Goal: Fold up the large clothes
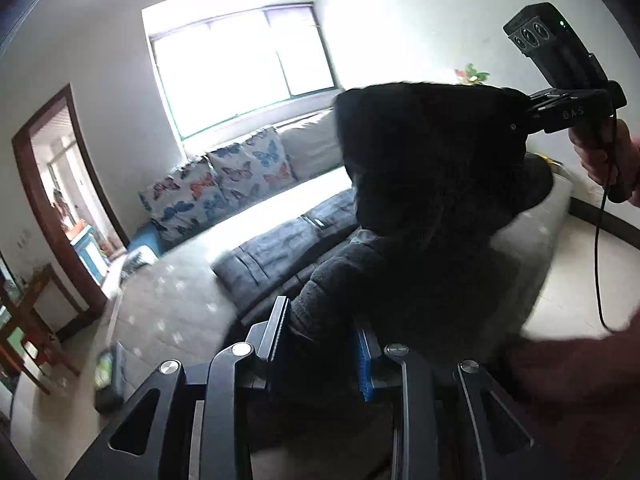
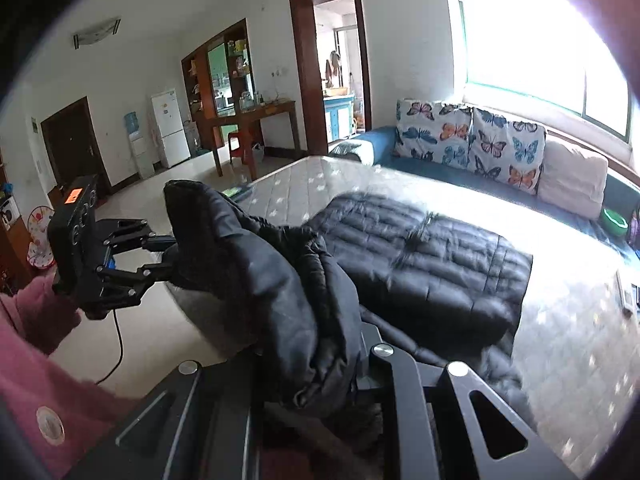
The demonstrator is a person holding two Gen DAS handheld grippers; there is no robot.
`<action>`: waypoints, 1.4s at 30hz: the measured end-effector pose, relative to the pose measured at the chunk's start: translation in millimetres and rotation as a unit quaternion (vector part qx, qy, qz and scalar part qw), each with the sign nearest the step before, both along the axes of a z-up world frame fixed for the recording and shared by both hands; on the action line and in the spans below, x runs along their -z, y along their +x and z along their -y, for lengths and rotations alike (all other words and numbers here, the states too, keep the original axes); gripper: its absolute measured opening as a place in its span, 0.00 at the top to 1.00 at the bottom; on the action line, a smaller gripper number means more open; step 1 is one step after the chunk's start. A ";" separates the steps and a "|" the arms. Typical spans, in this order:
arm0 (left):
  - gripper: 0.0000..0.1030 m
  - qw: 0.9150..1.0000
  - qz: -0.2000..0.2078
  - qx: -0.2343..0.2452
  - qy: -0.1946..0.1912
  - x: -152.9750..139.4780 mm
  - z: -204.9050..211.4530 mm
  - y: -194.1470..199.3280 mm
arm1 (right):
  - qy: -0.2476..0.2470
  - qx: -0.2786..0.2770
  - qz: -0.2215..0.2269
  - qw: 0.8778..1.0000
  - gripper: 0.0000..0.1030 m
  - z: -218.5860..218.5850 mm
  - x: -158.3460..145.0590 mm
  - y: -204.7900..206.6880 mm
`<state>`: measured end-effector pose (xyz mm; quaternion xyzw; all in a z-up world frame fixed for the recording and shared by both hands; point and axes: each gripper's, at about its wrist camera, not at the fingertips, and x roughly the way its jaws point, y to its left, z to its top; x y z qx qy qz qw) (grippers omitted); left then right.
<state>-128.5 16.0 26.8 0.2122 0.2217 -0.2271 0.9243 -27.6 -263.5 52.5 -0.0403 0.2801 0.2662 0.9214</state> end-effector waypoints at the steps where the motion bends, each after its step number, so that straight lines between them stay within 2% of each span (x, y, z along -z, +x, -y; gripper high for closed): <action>1: 0.71 1.000 0.002 -0.002 0.000 -8.5 4.5 11.0 | 0.003 0.002 0.004 1.000 0.82 1.9 -6.9 13.4; 5: 0.72 1.000 0.016 -0.017 0.005 -39.8 17.7 80.9 | 0.011 0.024 0.004 1.000 0.82 12.0 -20.2 68.5; 11: 0.73 0.999 -0.013 -0.049 0.020 -57.1 44.2 207.4 | 0.041 0.077 -0.050 0.995 0.83 35.8 -16.1 201.2; 15: 0.74 0.995 -0.062 -0.076 0.023 -45.0 57.5 294.3 | 0.042 0.111 -0.085 0.989 0.83 41.9 6.6 263.5; 17: 0.74 0.991 -0.094 -0.090 0.026 -33.8 63.2 329.7 | 0.052 0.124 -0.121 0.984 0.83 45.9 27.0 297.0; 20: 0.73 0.982 -0.156 -0.109 0.018 -11.4 66.6 372.8 | 0.061 0.135 -0.165 0.975 0.83 50.8 58.5 322.5; 23: 0.71 0.974 -0.192 -0.122 0.018 8.7 66.4 409.4 | 0.065 0.148 -0.212 0.964 0.82 55.9 95.9 345.7; 26: 0.63 0.965 -0.222 -0.139 0.029 34.5 58.1 438.8 | 0.053 0.163 -0.248 0.954 0.79 58.4 121.4 356.2; 28: 0.57 0.960 -0.238 -0.144 0.035 45.1 58.7 444.6 | 0.060 0.168 -0.262 0.948 0.77 63.3 123.7 358.0; 29: 0.50 0.959 -0.238 -0.151 0.038 54.6 54.0 439.9 | 0.074 0.170 -0.262 0.947 0.77 68.0 119.9 355.1; 32: 0.46 0.957 -0.240 -0.158 0.037 66.6 47.7 443.7 | 0.092 0.167 -0.233 0.954 0.73 77.7 88.8 338.6; 37: 0.42 0.954 -0.248 -0.167 0.020 78.8 32.7 449.4 | 0.049 0.178 -0.171 0.968 0.73 87.6 41.1 294.3; 39: 0.34 0.953 -0.247 -0.176 0.022 80.1 29.6 452.3 | 0.028 0.175 -0.171 0.969 0.73 87.1 32.9 276.7; 41: 0.33 0.951 -0.251 -0.180 0.014 83.1 23.9 456.4 | 0.003 0.166 -0.168 0.972 0.73 83.2 34.6 254.8; 42: 0.33 0.950 -0.253 -0.181 0.010 83.2 23.2 457.5 | -0.011 0.164 -0.170 0.972 0.73 81.4 38.7 259.4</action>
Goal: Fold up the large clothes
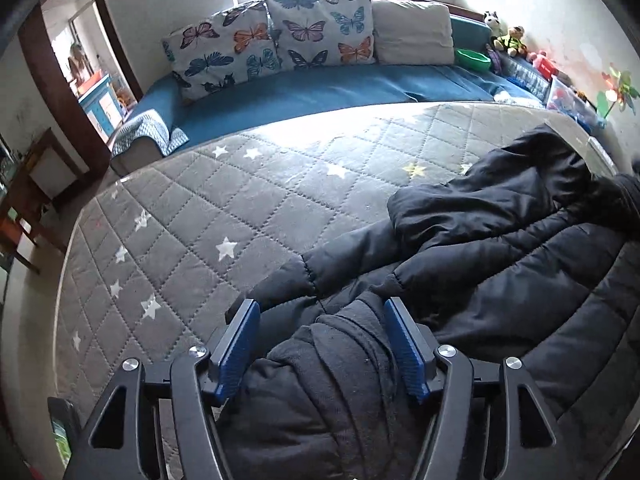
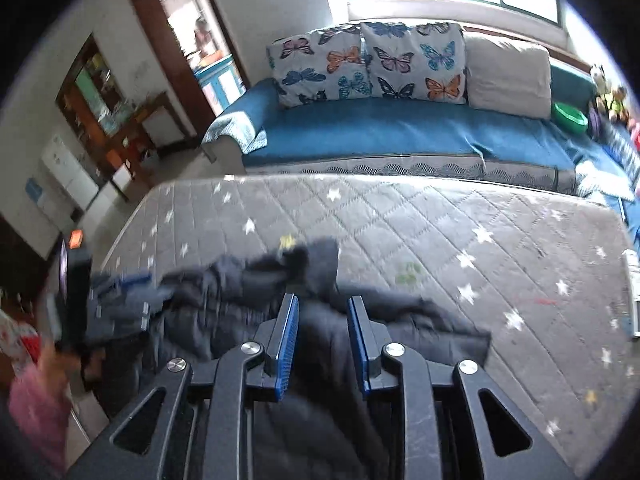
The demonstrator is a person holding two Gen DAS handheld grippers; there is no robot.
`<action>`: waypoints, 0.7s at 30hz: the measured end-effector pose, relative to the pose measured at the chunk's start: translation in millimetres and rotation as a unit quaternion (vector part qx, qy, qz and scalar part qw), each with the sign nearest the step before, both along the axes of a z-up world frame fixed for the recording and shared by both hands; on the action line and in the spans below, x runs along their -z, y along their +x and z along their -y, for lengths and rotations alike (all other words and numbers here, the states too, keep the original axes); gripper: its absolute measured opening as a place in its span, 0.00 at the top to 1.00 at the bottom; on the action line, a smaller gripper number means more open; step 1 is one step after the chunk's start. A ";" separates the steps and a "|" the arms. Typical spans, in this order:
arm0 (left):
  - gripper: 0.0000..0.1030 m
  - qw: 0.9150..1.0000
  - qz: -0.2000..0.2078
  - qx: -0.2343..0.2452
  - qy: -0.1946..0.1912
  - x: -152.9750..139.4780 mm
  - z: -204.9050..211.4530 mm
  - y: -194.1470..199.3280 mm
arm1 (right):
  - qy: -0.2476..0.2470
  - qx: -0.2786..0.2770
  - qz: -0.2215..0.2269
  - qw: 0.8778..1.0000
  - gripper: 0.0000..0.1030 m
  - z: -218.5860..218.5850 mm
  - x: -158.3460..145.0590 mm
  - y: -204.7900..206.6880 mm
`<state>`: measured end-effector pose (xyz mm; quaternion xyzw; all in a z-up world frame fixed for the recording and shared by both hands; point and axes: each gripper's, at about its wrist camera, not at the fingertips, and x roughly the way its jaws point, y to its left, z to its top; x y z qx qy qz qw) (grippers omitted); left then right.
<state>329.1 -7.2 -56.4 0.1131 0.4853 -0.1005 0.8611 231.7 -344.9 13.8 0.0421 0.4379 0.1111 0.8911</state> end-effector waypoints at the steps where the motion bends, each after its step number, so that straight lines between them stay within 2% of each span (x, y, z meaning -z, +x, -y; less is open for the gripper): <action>1: 0.31 1.000 -0.002 -0.003 -0.005 0.1 -1.8 0.6 | -0.012 -0.002 -0.005 1.000 0.73 -1.5 6.8 -5.4; 4: 0.28 1.000 -0.004 -0.009 -0.009 0.8 -4.0 1.6 | -0.033 0.007 -0.028 0.999 0.73 -2.8 32.5 0.6; 6: 0.25 1.000 -0.003 -0.012 -0.008 2.1 -4.6 2.5 | -0.030 0.022 -0.046 0.998 0.73 5.5 50.1 14.8; 9: 0.21 1.000 -0.004 -0.019 -0.010 7.6 -7.8 6.8 | 0.005 0.039 -0.074 0.996 0.79 17.6 76.8 27.8; 11: 0.18 0.999 -0.012 -0.025 -0.020 13.6 -11.3 11.3 | 0.011 0.052 -0.071 0.996 0.93 23.5 86.2 31.4; 16: 0.12 0.999 -0.016 -0.032 -0.022 24.0 -12.3 17.0 | 0.025 0.053 -0.075 0.995 0.94 28.4 87.8 31.1; 21: 0.11 1.000 -0.002 -0.031 -0.005 25.6 -8.5 15.4 | 0.016 0.064 -0.052 0.996 0.89 16.4 62.1 21.1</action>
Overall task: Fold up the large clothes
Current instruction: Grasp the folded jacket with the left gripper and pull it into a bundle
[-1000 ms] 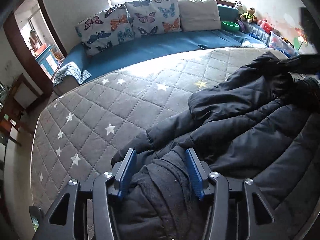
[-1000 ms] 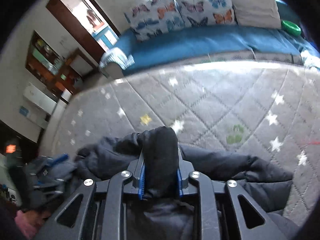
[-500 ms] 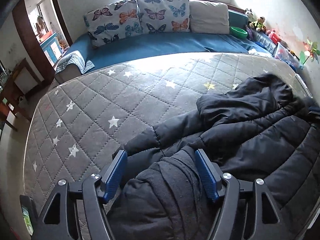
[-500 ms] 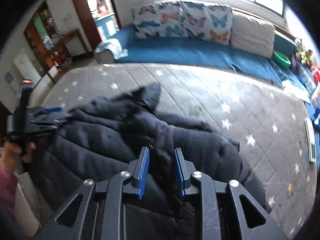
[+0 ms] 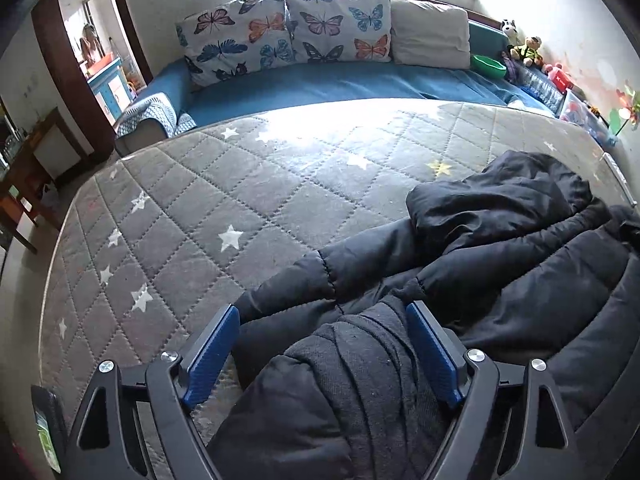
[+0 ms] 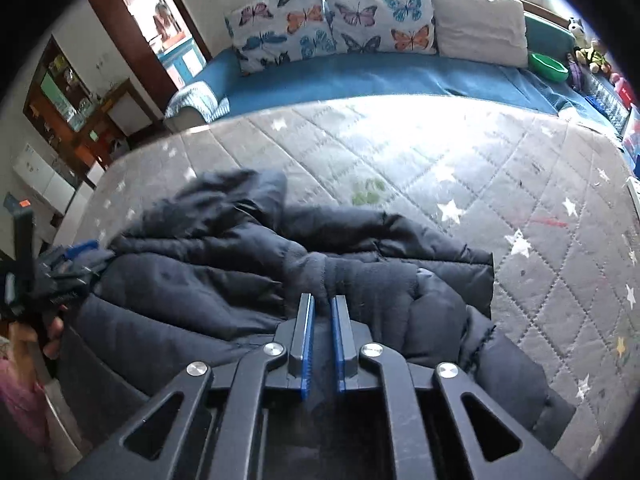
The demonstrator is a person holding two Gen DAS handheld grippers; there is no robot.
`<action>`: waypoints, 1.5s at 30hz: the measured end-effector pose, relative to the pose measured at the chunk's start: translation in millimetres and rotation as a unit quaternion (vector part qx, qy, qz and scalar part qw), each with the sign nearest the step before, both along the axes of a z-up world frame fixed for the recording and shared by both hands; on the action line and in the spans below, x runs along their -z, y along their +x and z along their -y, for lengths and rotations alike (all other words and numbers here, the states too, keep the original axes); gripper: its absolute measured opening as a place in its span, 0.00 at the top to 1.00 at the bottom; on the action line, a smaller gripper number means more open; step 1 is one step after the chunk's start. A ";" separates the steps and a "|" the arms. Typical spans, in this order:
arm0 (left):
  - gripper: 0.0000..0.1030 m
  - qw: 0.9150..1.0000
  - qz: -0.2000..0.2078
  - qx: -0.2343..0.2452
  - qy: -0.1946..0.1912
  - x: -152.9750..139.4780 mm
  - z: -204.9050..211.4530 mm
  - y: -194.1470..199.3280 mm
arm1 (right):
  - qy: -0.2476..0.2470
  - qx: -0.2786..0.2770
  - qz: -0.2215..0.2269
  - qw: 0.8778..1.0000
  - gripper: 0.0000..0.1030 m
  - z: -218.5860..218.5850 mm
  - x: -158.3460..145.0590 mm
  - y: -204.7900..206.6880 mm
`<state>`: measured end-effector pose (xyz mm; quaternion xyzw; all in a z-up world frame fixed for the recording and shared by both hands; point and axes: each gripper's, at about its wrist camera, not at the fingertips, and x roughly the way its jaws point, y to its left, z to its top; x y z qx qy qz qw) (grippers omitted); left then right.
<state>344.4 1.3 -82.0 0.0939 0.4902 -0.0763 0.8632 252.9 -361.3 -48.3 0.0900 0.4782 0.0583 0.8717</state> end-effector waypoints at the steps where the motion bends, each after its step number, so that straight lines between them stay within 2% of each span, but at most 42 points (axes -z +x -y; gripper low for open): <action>1: 0.11 1.000 0.003 0.000 0.003 -1.2 0.8 -0.8 | -0.005 -0.001 0.006 1.000 0.88 -4.7 -4.8 -3.4; 3: 0.12 1.000 0.016 -0.001 0.009 -8.3 2.3 -5.5 | -0.008 -0.022 0.016 1.000 0.83 -19.7 -15.6 -12.8; 4: 0.12 1.000 0.028 -0.003 0.008 -15.8 1.6 -10.4 | -0.012 -0.032 0.021 0.999 0.78 -28.0 -20.7 -18.6; 7: 0.12 0.998 0.056 -0.007 -0.025 -42.9 -5.1 -28.2 | -0.026 -0.071 0.035 0.997 0.57 -51.9 -28.9 -34.9; 8: 0.12 0.997 0.061 -0.005 -0.038 -51.9 -7.0 -35.4 | -0.029 -0.081 0.040 0.995 0.55 -58.8 -30.2 -40.1; 10: 0.12 0.996 0.073 0.002 -0.052 -67.5 -8.0 -51.0 | -0.037 -0.108 0.044 0.993 0.54 -77.0 -31.1 -52.2; 14: 0.12 0.992 0.104 0.036 -0.055 -92.4 0.8 -95.9 | -0.061 -0.142 0.054 0.986 0.54 -101.5 -29.9 -69.6; 19: 0.14 0.989 0.118 0.072 -0.051 -97.8 12.2 -142.2 | -0.065 -0.168 0.060 0.982 0.54 -121.0 -25.4 -82.3; 22: 0.16 0.989 0.114 0.073 -0.059 -88.4 4.2 -162.5 | -0.063 -0.159 0.060 0.984 0.54 -120.2 -22.6 -87.0; 28: 0.23 0.989 0.115 0.062 -0.069 -65.4 -40.3 -193.8 | -0.080 -0.129 0.069 0.986 0.54 -94.3 -21.4 -102.0; 30: 0.28 0.989 0.122 0.065 -0.058 -60.7 -47.4 -200.3 | -0.085 -0.113 0.072 0.987 0.54 -83.2 -21.7 -104.4; 32: 0.29 0.989 0.135 0.042 -0.032 -57.9 -56.2 -202.2 | -0.096 -0.088 0.071 0.989 0.54 -68.1 -19.2 -102.5; 36: 0.28 0.988 0.133 -0.018 -0.077 -58.9 -90.9 -204.7 | -0.066 -0.035 0.069 0.995 0.54 -36.6 -15.0 -97.8; 38: 0.27 0.985 0.119 -0.039 -0.115 -55.2 -110.8 -205.5 | -0.056 -0.009 0.069 0.996 0.54 -19.2 -14.2 -94.0; 41: 0.23 0.981 0.080 -0.042 -0.171 -44.7 -129.8 -199.3 | -0.043 0.012 0.068 0.997 0.54 -6.0 -13.6 -86.9; 43: 0.23 0.979 0.066 -0.037 -0.189 -36.8 -133.0 -194.7 | -0.023 0.014 0.067 0.997 0.54 0.4 -12.5 -82.8; 45: 0.31 0.975 0.064 -0.035 -0.209 -35.4 -134.9 -189.7 | -0.034 0.020 0.071 0.997 0.54 2.1 -12.8 -78.8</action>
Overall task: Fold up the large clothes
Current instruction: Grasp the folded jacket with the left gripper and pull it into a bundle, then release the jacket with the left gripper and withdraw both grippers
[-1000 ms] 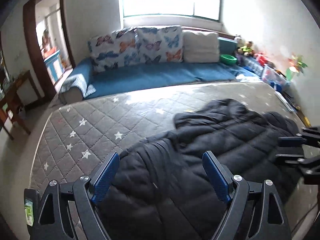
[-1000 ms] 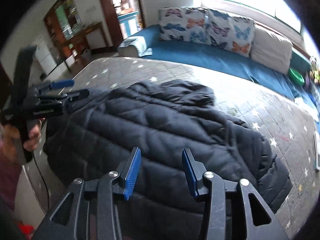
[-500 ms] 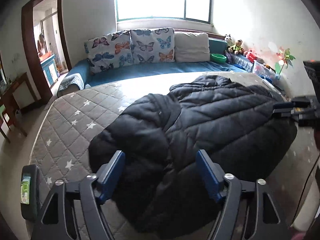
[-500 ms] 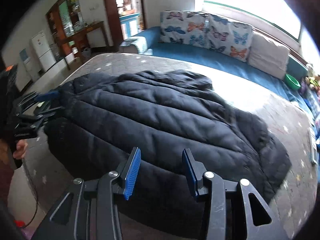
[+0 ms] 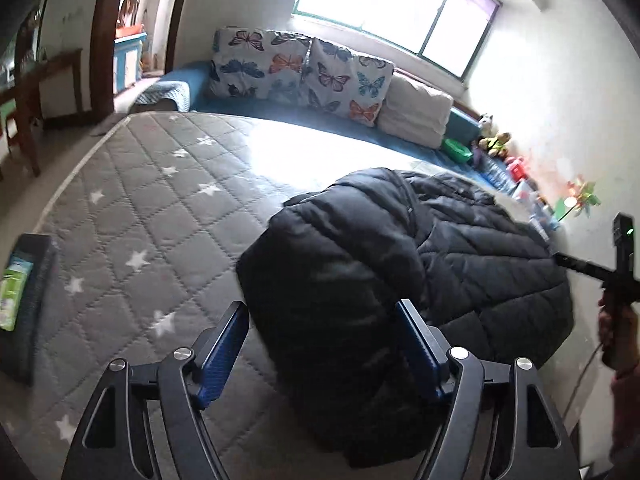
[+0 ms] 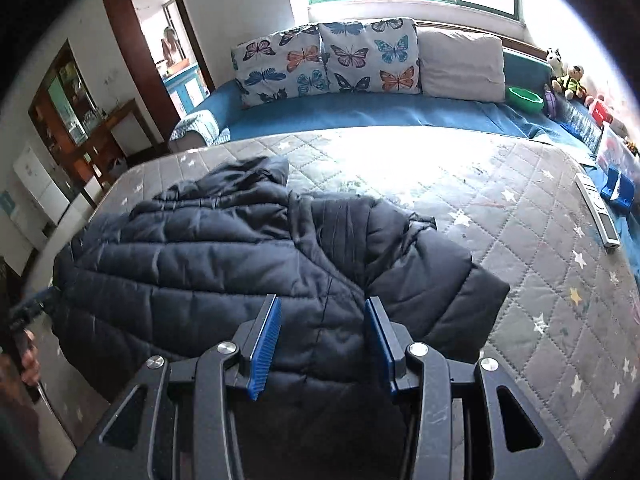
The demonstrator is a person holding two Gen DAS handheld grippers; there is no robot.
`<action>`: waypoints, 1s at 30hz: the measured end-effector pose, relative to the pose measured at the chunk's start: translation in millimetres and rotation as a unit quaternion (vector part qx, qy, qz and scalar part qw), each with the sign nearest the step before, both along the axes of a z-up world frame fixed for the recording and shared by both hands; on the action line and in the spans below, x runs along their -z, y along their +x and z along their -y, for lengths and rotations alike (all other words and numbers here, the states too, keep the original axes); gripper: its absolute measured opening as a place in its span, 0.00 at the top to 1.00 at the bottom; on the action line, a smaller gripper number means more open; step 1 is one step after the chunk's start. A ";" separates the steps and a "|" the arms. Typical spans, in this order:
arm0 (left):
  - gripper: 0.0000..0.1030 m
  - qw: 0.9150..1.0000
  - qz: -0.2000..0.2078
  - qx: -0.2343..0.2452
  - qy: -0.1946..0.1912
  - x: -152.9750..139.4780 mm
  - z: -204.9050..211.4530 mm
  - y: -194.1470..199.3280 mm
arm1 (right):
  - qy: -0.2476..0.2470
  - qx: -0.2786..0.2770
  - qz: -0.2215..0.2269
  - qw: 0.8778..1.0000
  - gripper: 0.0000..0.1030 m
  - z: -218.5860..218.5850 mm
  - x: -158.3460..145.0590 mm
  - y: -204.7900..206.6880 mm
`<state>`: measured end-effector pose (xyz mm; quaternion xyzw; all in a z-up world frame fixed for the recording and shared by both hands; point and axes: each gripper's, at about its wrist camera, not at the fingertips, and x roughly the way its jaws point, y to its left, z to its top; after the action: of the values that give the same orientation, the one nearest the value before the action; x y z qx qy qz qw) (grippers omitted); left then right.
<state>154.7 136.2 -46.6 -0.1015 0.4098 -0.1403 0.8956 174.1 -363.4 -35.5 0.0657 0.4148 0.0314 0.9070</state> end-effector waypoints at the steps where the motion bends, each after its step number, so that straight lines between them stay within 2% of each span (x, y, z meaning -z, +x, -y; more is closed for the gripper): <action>1: 0.43 1.000 -0.001 0.001 -0.011 -0.7 -1.1 3.8 | -0.007 0.001 0.001 1.000 0.54 -0.9 0.6 1.4; 2: 0.54 1.000 -0.001 0.002 -0.015 -2.1 -1.5 5.4 | -0.013 0.003 -0.001 1.000 0.54 -1.7 2.0 4.6; 4: 0.67 1.000 0.010 0.004 -0.009 -16.0 3.0 13.1 | -0.023 0.004 -0.004 1.000 0.54 -1.6 3.5 7.4; 7: 0.72 0.999 0.043 0.009 0.011 -39.3 15.6 19.3 | -0.039 0.008 -0.003 0.999 0.54 -0.2 4.5 9.5; 9: 0.72 0.998 0.046 0.007 0.034 -40.8 24.6 28.5 | -0.055 0.018 -0.010 0.998 0.54 1.8 11.4 12.2; 11: 0.71 0.998 0.026 0.000 0.057 -25.5 30.4 46.1 | -0.073 0.020 -0.020 0.997 0.47 0.9 24.1 18.8; 13: 0.69 0.999 0.000 -0.005 0.053 -7.6 35.1 63.1 | -0.069 0.023 -0.024 0.997 0.46 4.3 33.3 23.3; 15: 0.63 0.998 -0.013 -0.014 0.054 5.7 34.2 72.0 | -0.063 0.023 -0.026 0.997 0.45 7.0 38.1 26.7; 17: 0.55 0.998 -0.021 -0.021 0.055 11.1 32.9 75.7 | -0.061 0.021 -0.029 0.997 0.45 8.1 39.0 27.5; 18: 0.55 0.998 -0.026 -0.024 0.054 10.0 30.9 76.8 | -0.062 0.019 -0.031 0.997 0.45 8.0 37.6 26.6; 21: 0.54 0.998 -0.020 -0.023 0.057 -7.7 27.4 74.5 | -0.062 0.018 -0.032 0.997 0.44 8.3 29.5 23.5; 25: 0.55 0.997 0.027 -0.027 0.072 -48.2 30.9 64.0 | -0.056 0.016 -0.019 0.998 0.44 5.5 13.4 18.3; 28: 0.55 0.998 0.044 -0.006 0.054 -73.6 42.7 66.0 | -0.047 0.003 -0.001 0.999 0.44 -1.7 -0.7 17.5; 30: 0.55 0.998 0.038 0.024 0.031 -82.5 59.1 77.9 | -0.035 -0.008 0.009 0.999 0.44 -7.9 -8.9 20.0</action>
<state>232.6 77.1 36.0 -0.0585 0.3815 -0.1525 0.9098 194.0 -355.6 -26.6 0.0302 0.4083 0.0240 0.9120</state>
